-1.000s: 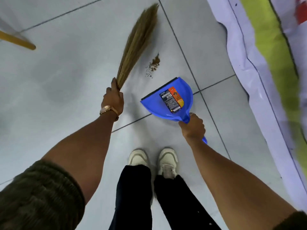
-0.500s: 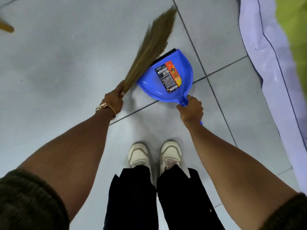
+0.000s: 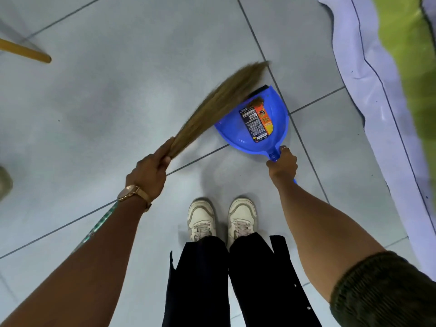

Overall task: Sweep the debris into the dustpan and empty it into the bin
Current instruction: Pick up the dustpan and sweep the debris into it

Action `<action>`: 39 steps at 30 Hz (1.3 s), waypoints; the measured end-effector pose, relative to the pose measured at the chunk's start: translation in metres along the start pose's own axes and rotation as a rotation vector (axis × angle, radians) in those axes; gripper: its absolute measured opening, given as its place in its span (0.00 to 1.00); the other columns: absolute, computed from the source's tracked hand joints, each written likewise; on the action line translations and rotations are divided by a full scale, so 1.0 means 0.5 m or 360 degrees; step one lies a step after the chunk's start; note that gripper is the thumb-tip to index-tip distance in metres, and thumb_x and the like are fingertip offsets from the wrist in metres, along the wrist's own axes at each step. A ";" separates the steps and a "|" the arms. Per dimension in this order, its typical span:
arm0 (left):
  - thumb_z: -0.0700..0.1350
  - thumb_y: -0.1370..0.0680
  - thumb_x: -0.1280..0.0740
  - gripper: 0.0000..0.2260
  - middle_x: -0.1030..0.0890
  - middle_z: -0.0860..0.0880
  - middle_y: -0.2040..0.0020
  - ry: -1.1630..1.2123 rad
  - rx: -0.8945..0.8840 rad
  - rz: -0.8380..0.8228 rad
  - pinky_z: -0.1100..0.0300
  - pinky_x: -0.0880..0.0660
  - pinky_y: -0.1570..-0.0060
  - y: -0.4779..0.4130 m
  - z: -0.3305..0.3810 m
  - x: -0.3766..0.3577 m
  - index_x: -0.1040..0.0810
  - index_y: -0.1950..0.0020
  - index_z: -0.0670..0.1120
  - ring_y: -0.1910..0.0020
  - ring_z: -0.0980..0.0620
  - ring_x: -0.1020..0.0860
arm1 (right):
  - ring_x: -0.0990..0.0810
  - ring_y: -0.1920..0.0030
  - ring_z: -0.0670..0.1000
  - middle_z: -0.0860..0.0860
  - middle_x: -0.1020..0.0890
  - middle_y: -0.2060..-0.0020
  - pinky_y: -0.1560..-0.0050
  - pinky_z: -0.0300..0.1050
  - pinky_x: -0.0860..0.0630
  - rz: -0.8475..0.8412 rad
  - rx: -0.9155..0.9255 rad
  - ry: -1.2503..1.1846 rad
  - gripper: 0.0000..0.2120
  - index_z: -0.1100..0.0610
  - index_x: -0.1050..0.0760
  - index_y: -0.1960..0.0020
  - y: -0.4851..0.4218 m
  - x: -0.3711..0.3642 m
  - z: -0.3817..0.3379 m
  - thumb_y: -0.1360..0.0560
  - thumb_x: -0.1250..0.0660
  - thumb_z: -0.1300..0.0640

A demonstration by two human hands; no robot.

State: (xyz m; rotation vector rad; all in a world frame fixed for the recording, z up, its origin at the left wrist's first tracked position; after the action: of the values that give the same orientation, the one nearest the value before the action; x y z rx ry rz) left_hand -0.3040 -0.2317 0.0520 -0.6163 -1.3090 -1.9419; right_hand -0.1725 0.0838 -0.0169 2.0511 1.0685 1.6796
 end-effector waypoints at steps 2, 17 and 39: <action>0.52 0.19 0.46 0.20 0.19 0.44 0.47 0.0117 0.0072 0.0076 0.46 0.24 0.51 0.003 -0.020 0.014 0.42 0.31 0.71 0.50 0.39 0.22 | 0.19 0.49 0.64 0.62 0.19 0.48 0.46 0.56 0.22 -0.0003 -0.0009 -0.0023 0.11 0.64 0.27 0.45 0.012 0.008 0.022 0.27 0.33 0.67; 0.50 0.18 0.48 0.21 0.22 0.42 0.40 -0.0261 0.0196 -0.0173 0.48 0.27 0.54 0.022 0.043 -0.118 0.44 0.27 0.67 0.45 0.37 0.23 | 0.20 0.47 0.64 0.60 0.19 0.48 0.46 0.55 0.24 0.0060 0.0158 0.0331 0.13 0.60 0.25 0.45 -0.053 0.025 0.052 0.28 0.33 0.67; 0.48 0.19 0.48 0.22 0.31 0.40 0.29 0.0024 0.0290 -0.0202 0.46 0.34 0.32 -0.130 0.137 -0.170 0.43 0.24 0.58 0.33 0.35 0.30 | 0.20 0.51 0.64 0.60 0.19 0.51 0.57 0.47 0.29 0.0125 -0.0288 -0.0087 0.11 0.63 0.24 0.49 0.048 0.039 0.231 0.30 0.29 0.64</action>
State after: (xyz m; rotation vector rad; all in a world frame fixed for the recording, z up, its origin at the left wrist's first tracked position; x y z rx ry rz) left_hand -0.2998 -0.1280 -0.0213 -0.4371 -1.5273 -1.8958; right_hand -0.0554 0.1072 -0.0201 2.0339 0.7967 1.6795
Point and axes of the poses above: each hand's wrist, its own y-axis away from the middle knuckle, its own x-axis out of the back of the hand, z = x × y, the point moved 6 cm from there along -y, towards the middle knuckle
